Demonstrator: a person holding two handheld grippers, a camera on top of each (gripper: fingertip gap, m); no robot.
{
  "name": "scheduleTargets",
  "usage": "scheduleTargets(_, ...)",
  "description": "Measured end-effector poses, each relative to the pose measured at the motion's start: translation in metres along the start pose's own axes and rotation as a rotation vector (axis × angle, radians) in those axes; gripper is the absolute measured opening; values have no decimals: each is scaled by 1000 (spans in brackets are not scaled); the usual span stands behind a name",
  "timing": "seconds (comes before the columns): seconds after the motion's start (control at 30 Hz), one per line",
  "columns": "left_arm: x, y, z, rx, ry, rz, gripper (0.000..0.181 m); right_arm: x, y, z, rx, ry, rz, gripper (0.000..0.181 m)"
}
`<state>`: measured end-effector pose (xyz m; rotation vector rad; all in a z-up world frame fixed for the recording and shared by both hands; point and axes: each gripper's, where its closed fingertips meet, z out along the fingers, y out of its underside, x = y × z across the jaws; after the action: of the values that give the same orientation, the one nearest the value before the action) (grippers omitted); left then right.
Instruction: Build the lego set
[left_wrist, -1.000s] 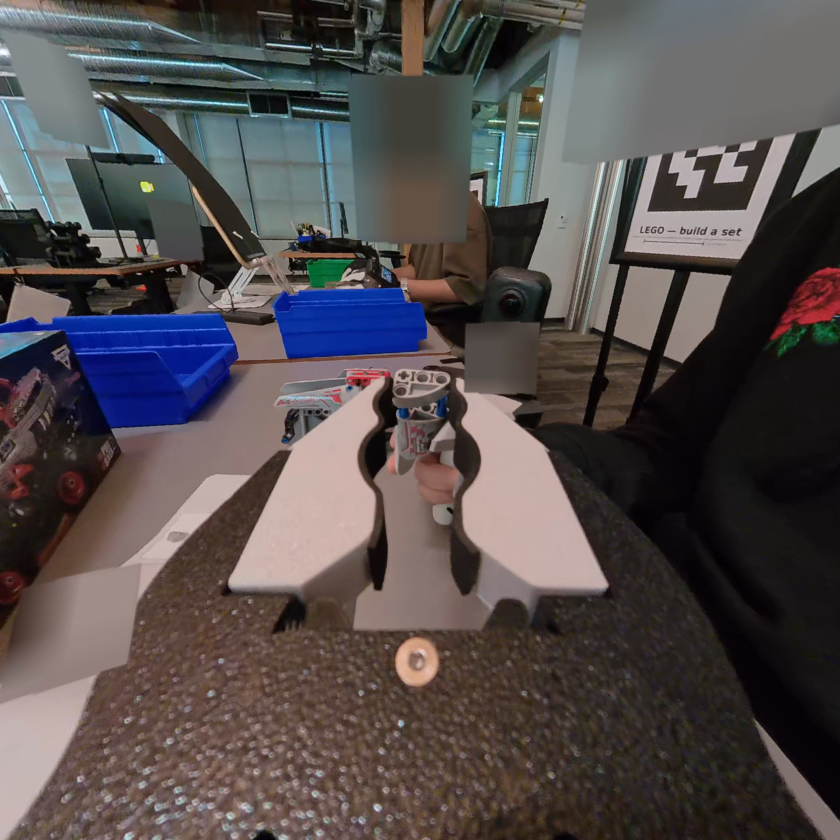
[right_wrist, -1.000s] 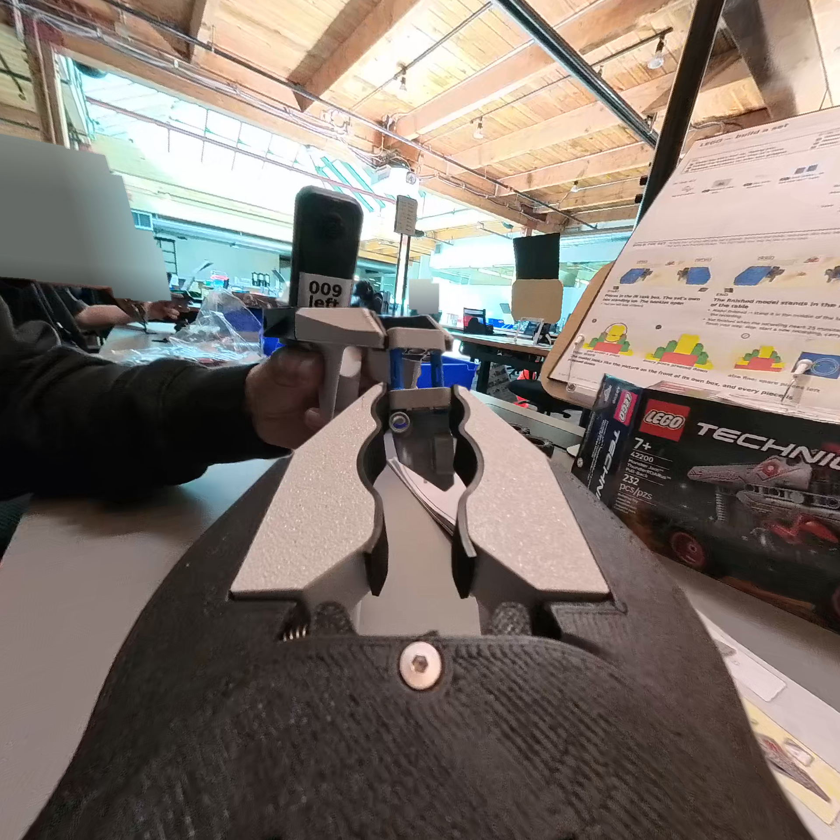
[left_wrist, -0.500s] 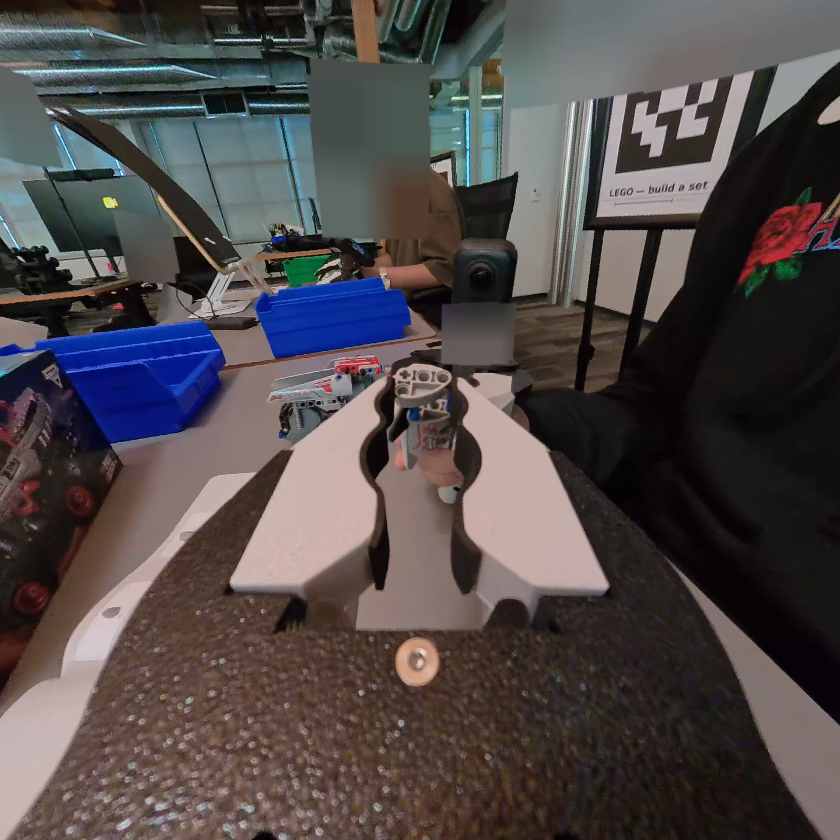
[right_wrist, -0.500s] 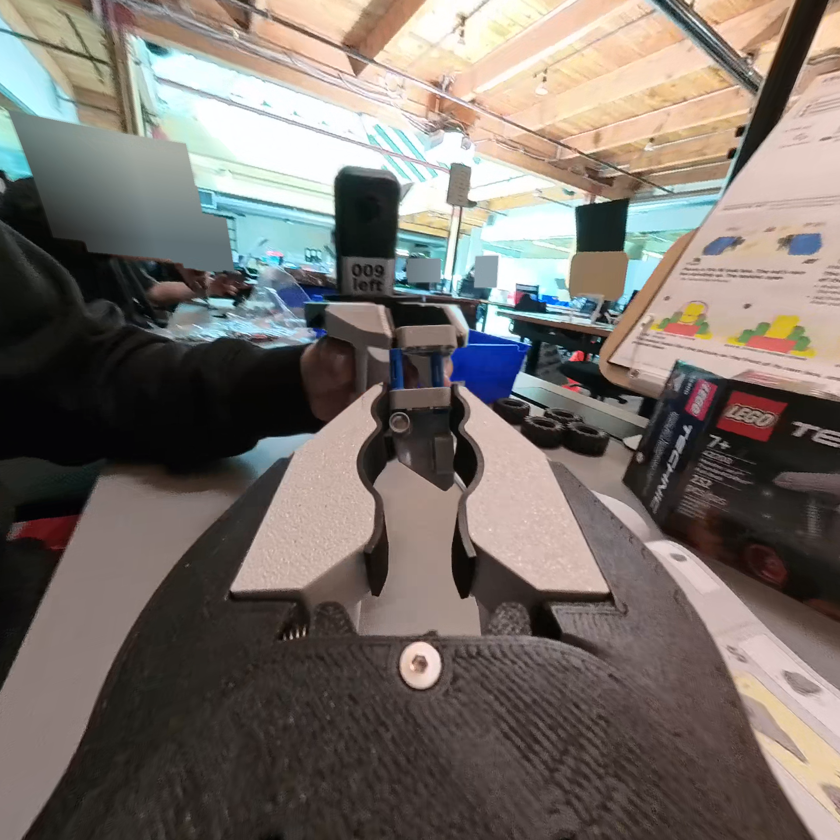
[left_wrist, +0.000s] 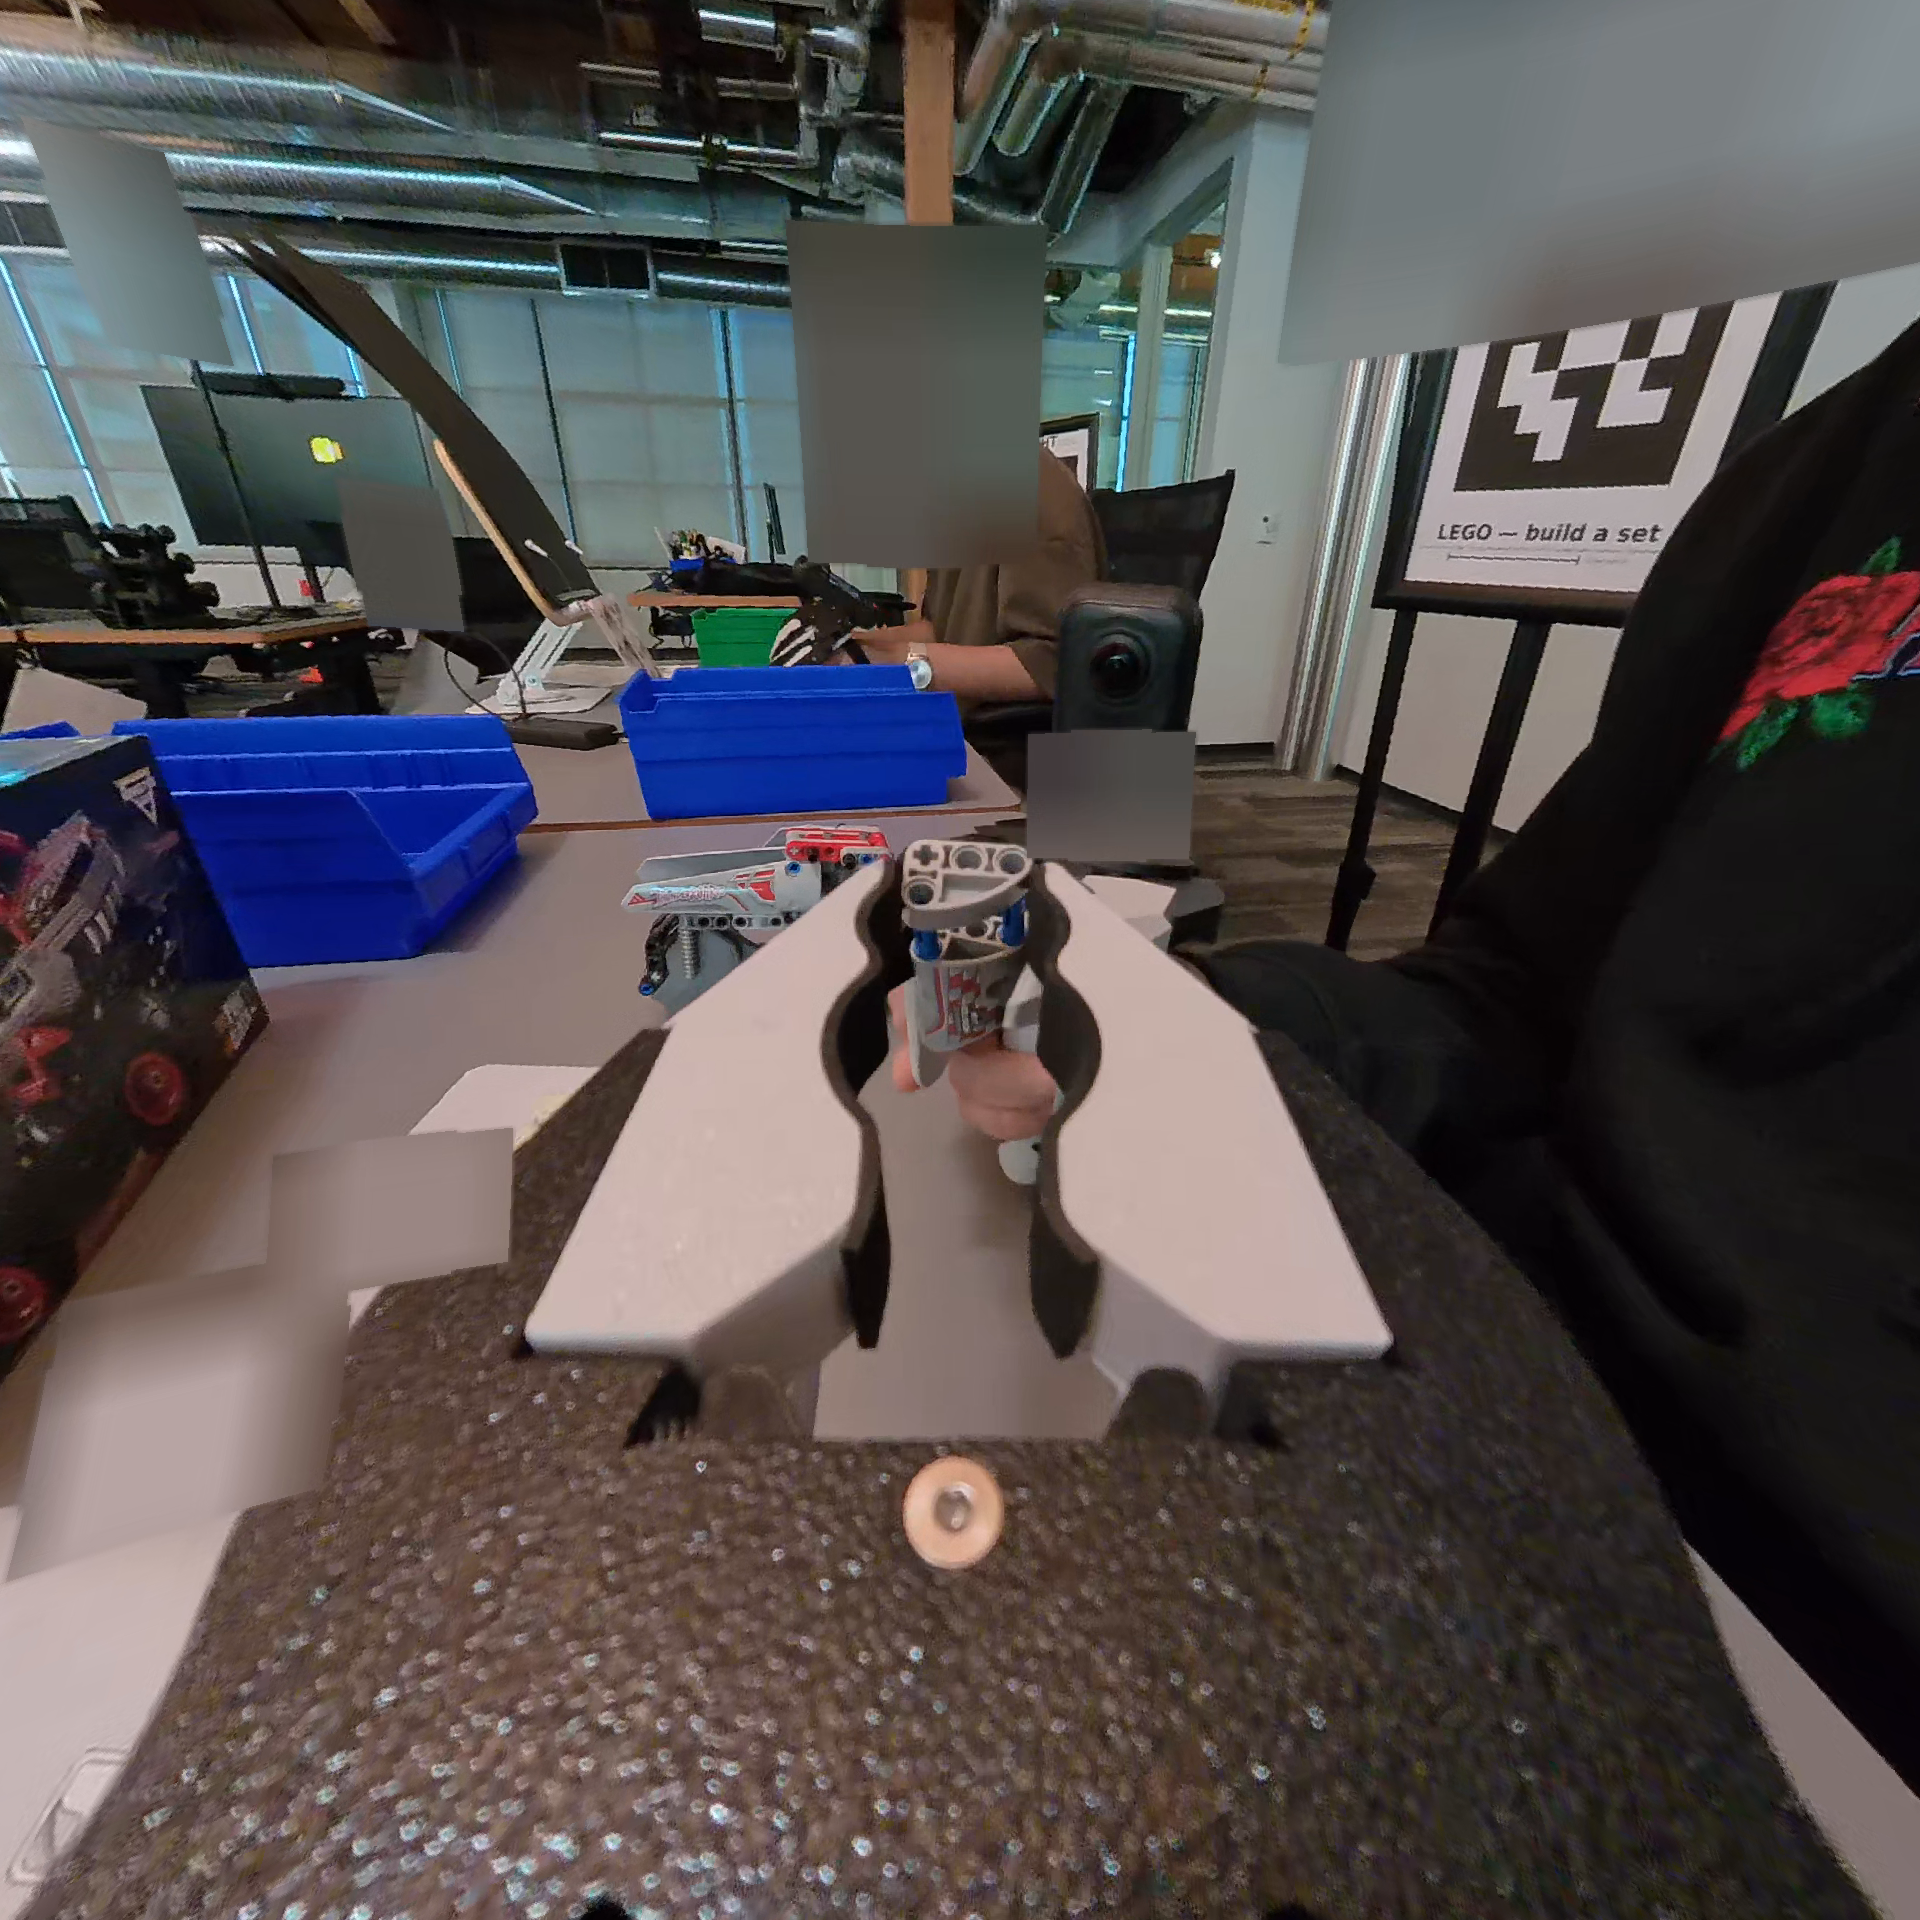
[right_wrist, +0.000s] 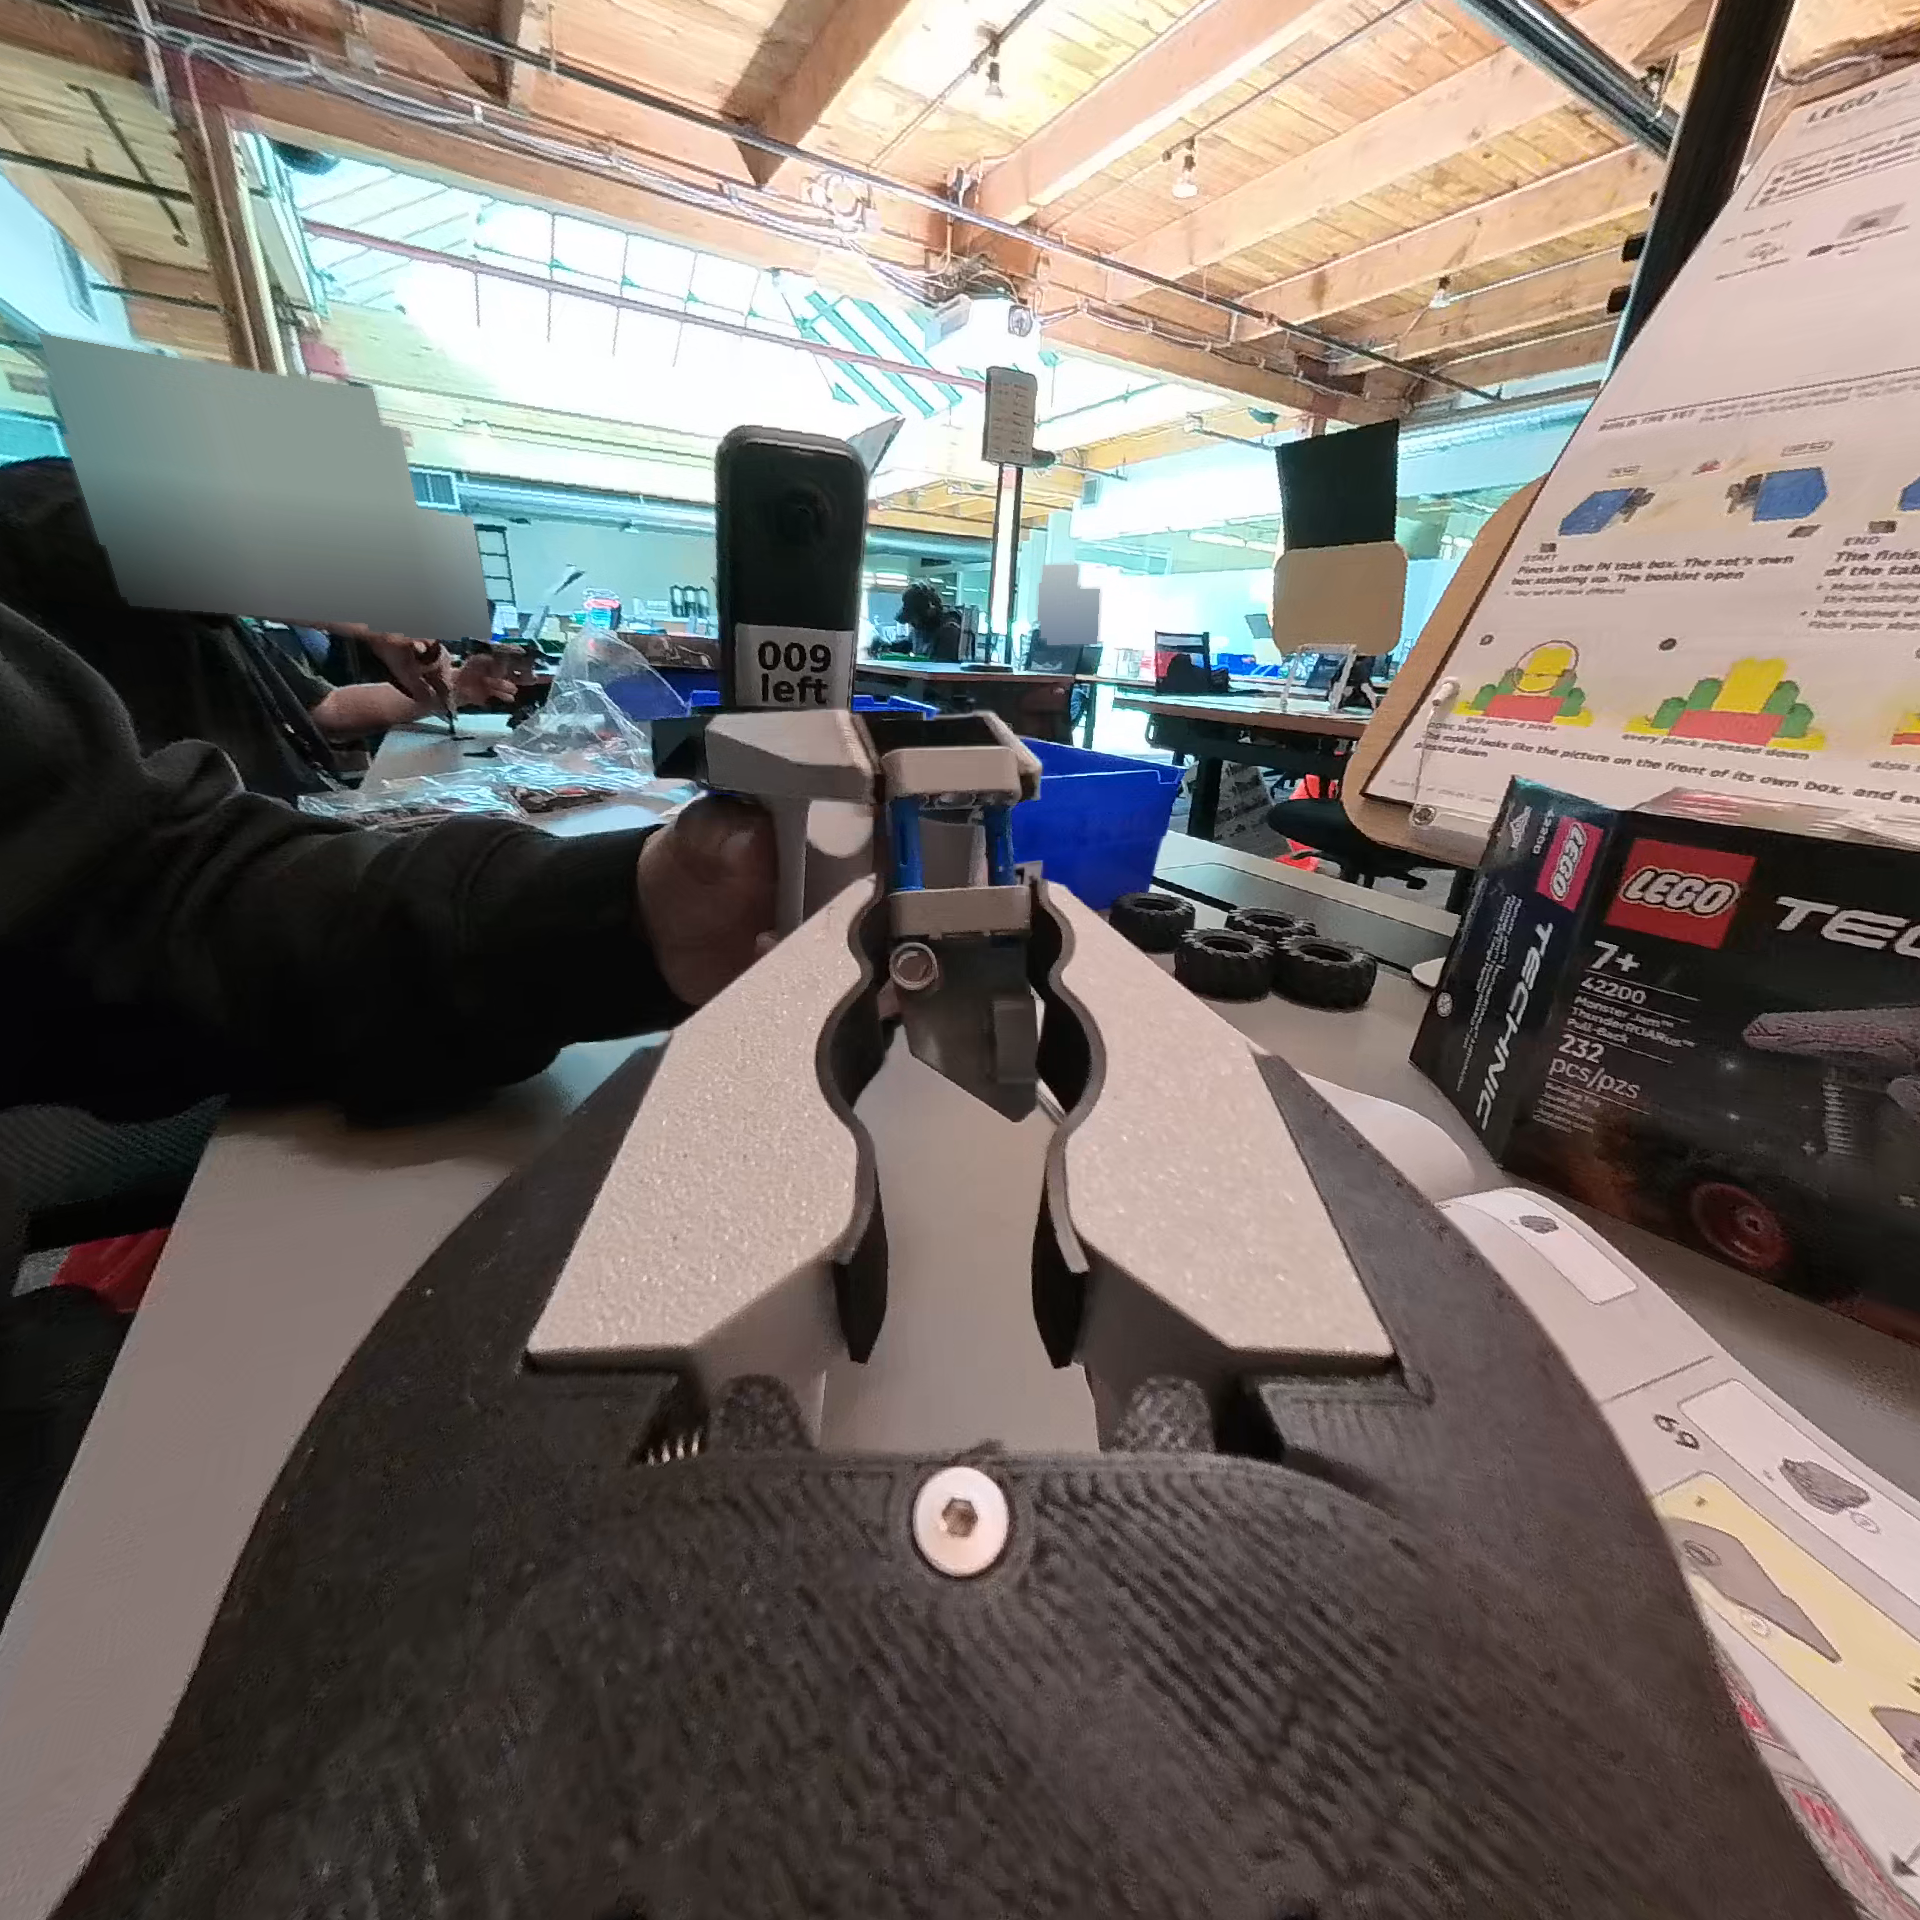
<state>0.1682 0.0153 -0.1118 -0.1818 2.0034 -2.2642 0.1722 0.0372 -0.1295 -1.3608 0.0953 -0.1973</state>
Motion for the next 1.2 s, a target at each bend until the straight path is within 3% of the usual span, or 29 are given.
scheduleTargets(0.23, -1, 1, -1, 33, -24, -65, 21, 0, 0, 0, 4, -15, 55, 24)
scheduleTargets(0.37, -1, 2, 1, 2, -60, -14, 20, -1, 1, 0, 10, -35, 105, 23)
scheduleTargets(0.57, 2, -3, 6, -131, -127, 64, 21, 2, -7, -4, 52, 11, -17, 24)
scheduleTargets(0.7, 2, -5, 4, -77, -141, 67, 21, 3, -10, -4, 61, 50, -88, 24)
scheduleTargets(0.8, -9, -6, -11, -20, -171, -69, 21, 18, -5, -7, 3, 170, -206, 24)
scheduleTargets(0.87, -11, 18, -25, -139, -137, -145, 20, 28, 2, -11, -59, 242, -274, 24)
scheduleTargets(0.97, -12, 86, -50, -555, -146, -5, 21, 26, 9, -7, -106, 216, -288, 24)
scheduleTargets(1.03, -4, 121, -64, -760, -100, 23, 21, 22, 12, -4, -125, 206, -317, 24)
scheduleTargets(1.2, -1, 149, -69, -847, -87, -25, 21, 11, 23, 0, -172, 134, -326, 24)
